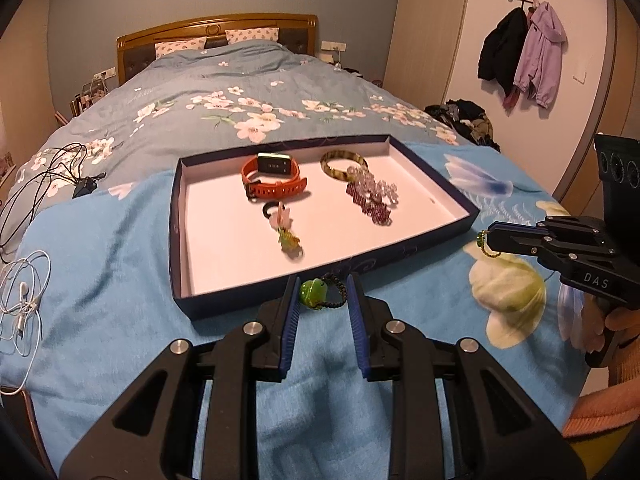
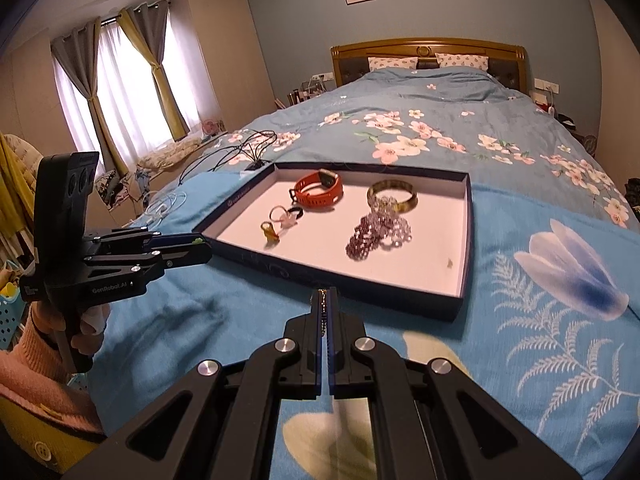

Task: Organize jewelry
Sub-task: 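Carry the gold ring and green hair tie into the tray with both tools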

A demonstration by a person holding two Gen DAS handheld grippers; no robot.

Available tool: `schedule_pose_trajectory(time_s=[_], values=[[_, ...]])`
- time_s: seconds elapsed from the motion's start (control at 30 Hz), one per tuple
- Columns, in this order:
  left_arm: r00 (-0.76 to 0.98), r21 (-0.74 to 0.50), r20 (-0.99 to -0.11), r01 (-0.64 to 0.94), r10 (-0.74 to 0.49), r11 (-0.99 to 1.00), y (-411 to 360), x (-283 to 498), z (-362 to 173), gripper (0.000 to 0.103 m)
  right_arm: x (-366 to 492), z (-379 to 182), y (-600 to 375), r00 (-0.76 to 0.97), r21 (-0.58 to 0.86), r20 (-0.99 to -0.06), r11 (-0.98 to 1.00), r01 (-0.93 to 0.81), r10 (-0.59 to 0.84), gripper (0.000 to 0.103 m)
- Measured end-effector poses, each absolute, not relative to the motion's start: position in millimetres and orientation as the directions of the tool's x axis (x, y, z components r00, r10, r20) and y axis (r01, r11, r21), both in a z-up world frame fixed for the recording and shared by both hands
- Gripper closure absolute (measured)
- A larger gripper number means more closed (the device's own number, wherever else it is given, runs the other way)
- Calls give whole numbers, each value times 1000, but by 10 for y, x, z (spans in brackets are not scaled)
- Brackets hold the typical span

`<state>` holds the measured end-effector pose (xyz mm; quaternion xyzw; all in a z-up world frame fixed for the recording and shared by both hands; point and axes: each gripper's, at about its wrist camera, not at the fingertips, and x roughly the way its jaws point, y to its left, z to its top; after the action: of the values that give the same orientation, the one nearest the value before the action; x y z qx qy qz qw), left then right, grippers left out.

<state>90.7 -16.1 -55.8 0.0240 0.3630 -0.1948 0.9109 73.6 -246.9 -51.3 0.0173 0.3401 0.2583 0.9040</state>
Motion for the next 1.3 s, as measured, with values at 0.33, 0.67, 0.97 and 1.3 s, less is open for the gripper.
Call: schedule_pose_trajectory(time_s=[0.33,0.67,0.97,1.3], values=[[683,-88,-648,371,-336,924,-181,975,-450,79,840,-444,-2420,643,208,-589,861,-465,490,102],[692,-95,-639,361,-335,928,-179,1057,-425,79,943,-392,-2380,649,200,-581,859,-471,491,102],[701,-89,-631,361,-333,928,-196,1131,-391,79,1045,-360,-2366,653,196,-576,859,-473,492,102],[710,-76,-629,351,-318,933,-209,1196,-386,79,1116,-348,-2358,657,197,-573,860,-470,490,102]])
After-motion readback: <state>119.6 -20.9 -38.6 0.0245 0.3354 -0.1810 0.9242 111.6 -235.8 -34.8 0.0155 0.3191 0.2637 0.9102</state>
